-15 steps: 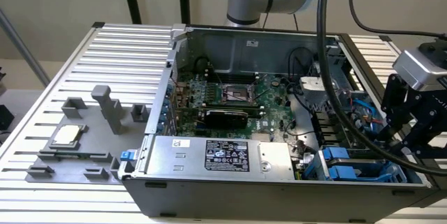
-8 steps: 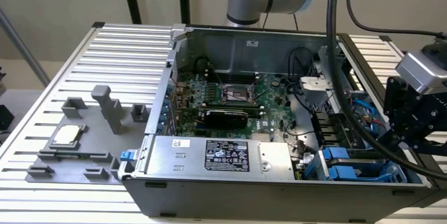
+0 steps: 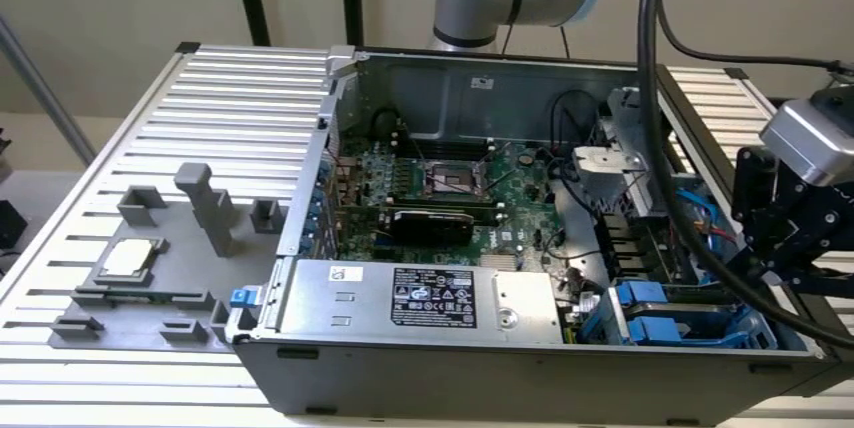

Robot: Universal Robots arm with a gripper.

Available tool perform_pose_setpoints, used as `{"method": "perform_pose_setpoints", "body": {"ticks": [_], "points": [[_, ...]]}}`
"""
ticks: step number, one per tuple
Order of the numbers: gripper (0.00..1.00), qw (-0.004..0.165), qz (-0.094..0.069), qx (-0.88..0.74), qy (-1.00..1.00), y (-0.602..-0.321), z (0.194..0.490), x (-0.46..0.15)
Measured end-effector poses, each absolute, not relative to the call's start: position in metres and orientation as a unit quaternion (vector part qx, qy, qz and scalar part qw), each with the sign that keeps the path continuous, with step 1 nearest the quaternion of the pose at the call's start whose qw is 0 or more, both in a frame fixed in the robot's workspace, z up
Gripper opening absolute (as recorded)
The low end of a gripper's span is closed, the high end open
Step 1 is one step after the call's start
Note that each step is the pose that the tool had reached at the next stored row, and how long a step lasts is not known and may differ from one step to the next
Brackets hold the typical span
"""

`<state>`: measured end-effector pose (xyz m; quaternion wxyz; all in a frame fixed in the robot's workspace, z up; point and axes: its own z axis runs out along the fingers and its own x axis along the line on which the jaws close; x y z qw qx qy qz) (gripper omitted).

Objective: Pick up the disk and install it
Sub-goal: 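Insert the first disk wire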

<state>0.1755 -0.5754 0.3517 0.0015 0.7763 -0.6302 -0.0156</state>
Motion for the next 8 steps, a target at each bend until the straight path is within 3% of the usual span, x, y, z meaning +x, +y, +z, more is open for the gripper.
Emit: {"method": "perform_pose_setpoints", "body": {"ticks": [1,2,8], "points": [[0.0,0.001,-0.016,0.777,-0.629,-0.5754,0.3517,0.1755],[1.0,0.001,-0.016,0.779,-0.627,-0.5754,0.3516,0.1755],[1.0,0.001,-0.015,0.784,-0.62,-0.5754,0.3507,0.1756]]}}
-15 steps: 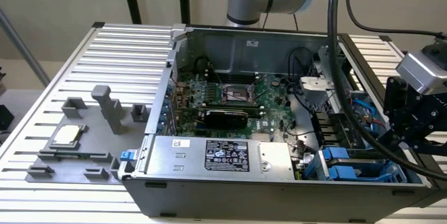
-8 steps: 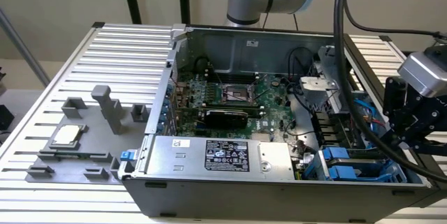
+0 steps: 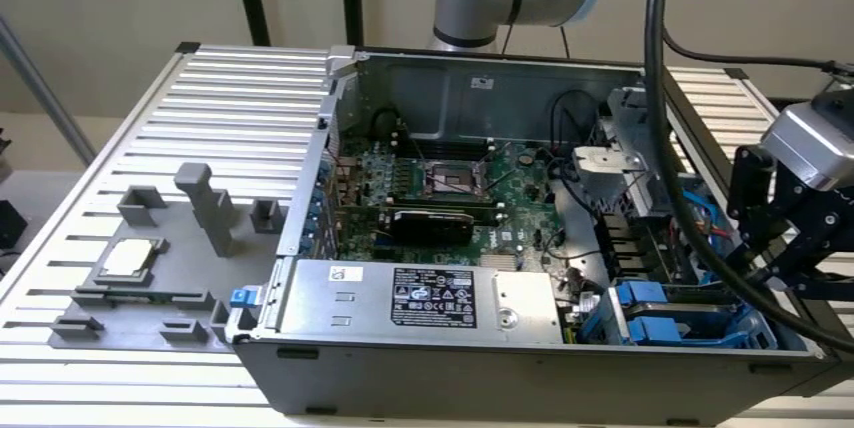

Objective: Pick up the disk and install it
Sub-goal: 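Insert the first disk wire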

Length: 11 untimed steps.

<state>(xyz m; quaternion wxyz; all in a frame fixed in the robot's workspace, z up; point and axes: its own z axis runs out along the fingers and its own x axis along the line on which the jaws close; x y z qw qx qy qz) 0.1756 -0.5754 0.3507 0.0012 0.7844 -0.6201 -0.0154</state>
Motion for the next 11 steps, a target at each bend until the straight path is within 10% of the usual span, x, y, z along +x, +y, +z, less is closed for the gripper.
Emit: {"method": "perform_pose_setpoints", "body": {"ticks": [5,6,11], "points": [[1.0,0.001,-0.015,0.789,-0.614,-0.5754,0.3492,0.1756],[0.0,0.001,-0.015,0.79,-0.613,-0.5754,0.3491,0.1755],[0.0,0.001,-0.015,0.79,-0.612,-0.5752,0.3489,0.1751]]}}
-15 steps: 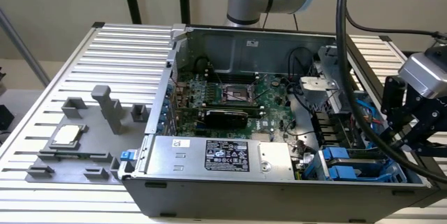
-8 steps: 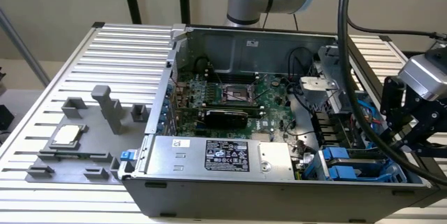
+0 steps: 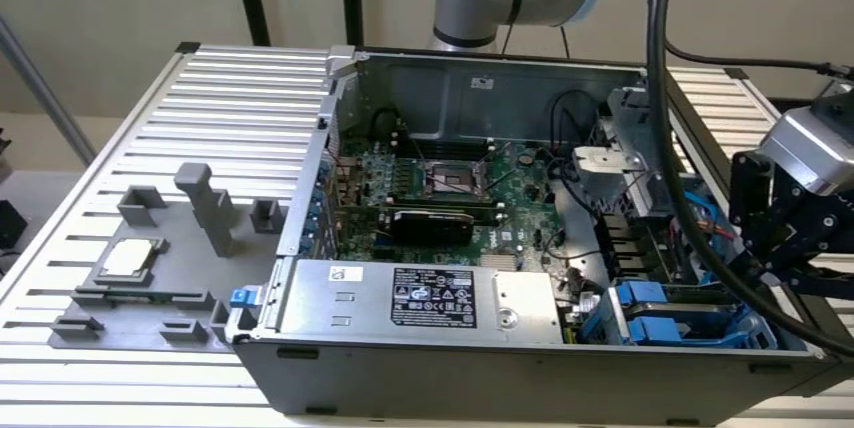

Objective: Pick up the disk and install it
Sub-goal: 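Insert the first disk wire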

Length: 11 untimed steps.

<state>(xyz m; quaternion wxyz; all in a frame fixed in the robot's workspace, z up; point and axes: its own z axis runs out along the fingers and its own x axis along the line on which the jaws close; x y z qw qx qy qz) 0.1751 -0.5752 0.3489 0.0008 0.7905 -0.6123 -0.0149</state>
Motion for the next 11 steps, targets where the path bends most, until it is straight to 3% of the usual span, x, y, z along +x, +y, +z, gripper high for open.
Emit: {"method": "perform_pose_setpoints", "body": {"ticks": [11], "points": [[0.0,0.001,-0.015,0.789,-0.614,-0.573,0.353,0.152]]}}
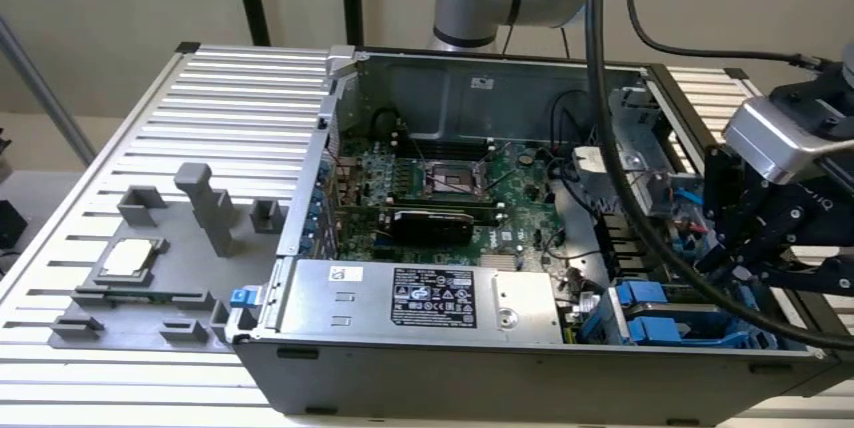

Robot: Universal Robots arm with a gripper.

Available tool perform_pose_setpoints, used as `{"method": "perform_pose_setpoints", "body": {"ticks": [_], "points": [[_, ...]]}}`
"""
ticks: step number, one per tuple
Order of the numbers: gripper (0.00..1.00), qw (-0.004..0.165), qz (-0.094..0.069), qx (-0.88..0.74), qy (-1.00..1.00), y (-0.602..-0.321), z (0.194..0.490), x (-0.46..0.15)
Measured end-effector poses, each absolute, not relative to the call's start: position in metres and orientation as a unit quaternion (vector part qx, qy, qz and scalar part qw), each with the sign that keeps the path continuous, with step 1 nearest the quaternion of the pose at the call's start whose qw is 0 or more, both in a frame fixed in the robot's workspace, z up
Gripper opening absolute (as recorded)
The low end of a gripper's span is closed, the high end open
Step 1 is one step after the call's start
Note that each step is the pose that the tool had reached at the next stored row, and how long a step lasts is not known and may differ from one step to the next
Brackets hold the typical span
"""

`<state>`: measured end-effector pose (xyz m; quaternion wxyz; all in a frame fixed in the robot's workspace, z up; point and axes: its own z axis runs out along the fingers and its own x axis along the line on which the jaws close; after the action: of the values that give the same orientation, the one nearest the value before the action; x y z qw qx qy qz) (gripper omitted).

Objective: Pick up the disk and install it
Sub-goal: 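Insert the first disk wire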

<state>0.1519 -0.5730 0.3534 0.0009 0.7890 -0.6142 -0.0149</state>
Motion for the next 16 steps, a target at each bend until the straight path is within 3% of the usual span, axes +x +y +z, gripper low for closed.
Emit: {"method": "perform_pose_setpoints", "body": {"ticks": [16], "points": [[0.0,0.001,-0.014,0.727,-0.687,-0.573,0.3486,0.1487]]}}
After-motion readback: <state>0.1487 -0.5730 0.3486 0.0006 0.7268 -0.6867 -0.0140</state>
